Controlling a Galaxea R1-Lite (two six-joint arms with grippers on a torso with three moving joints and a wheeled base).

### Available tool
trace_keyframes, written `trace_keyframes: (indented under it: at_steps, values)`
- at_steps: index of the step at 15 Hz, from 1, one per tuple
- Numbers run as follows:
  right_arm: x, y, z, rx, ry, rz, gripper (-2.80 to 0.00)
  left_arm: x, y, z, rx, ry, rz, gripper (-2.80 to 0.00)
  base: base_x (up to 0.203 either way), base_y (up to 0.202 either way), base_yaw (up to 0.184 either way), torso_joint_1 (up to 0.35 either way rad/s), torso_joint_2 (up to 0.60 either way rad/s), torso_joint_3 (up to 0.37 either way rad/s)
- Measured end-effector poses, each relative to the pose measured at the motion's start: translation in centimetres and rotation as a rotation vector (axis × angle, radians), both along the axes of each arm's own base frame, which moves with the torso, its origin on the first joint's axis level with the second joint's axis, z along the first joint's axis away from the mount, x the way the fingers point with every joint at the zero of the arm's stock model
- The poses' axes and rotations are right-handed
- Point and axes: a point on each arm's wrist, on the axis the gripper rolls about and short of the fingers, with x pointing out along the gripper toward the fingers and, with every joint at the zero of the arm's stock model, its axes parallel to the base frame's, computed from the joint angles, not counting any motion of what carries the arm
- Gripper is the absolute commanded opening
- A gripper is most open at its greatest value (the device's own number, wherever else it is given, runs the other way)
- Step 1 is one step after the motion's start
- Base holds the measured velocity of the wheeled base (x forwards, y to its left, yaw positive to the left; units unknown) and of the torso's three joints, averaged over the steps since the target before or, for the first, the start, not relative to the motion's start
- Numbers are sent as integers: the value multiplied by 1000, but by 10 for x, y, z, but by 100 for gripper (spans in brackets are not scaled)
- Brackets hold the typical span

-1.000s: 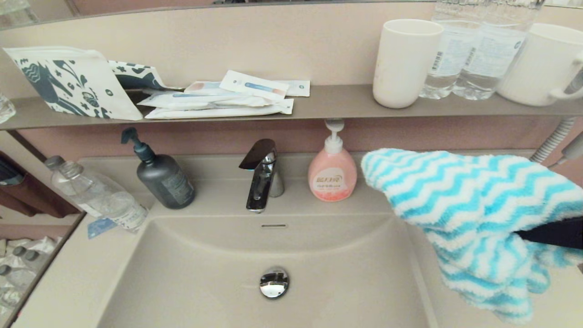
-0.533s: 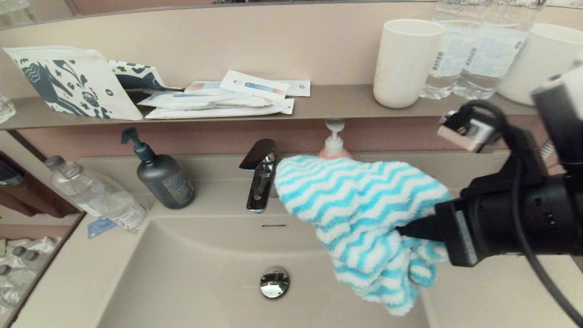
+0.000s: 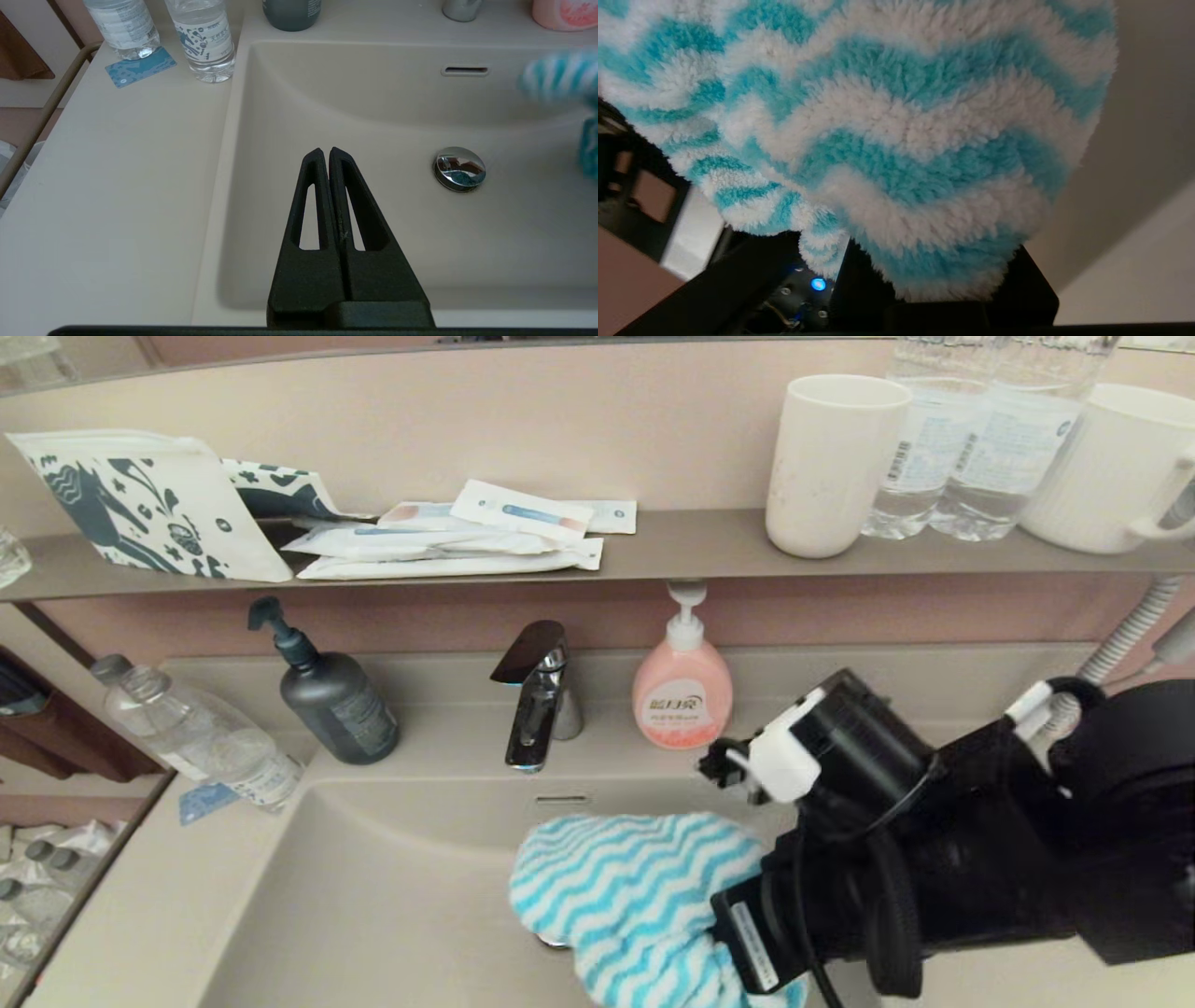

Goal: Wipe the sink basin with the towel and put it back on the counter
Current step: Wipe the sink

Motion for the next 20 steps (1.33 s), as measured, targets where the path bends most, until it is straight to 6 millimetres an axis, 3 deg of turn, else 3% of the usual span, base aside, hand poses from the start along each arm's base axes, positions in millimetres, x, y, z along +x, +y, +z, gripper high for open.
trace_keyframes:
  at_steps: [6,20]
  values:
    - [-1,6,-46,-171,71,38,-280,0,0,0,0,0,0,-280,0,0,0,0,0,0]
    - [8,17,-96,-467,48,67,-280,0,0,0,0,0,0,-280,0,0,0,0,0,0]
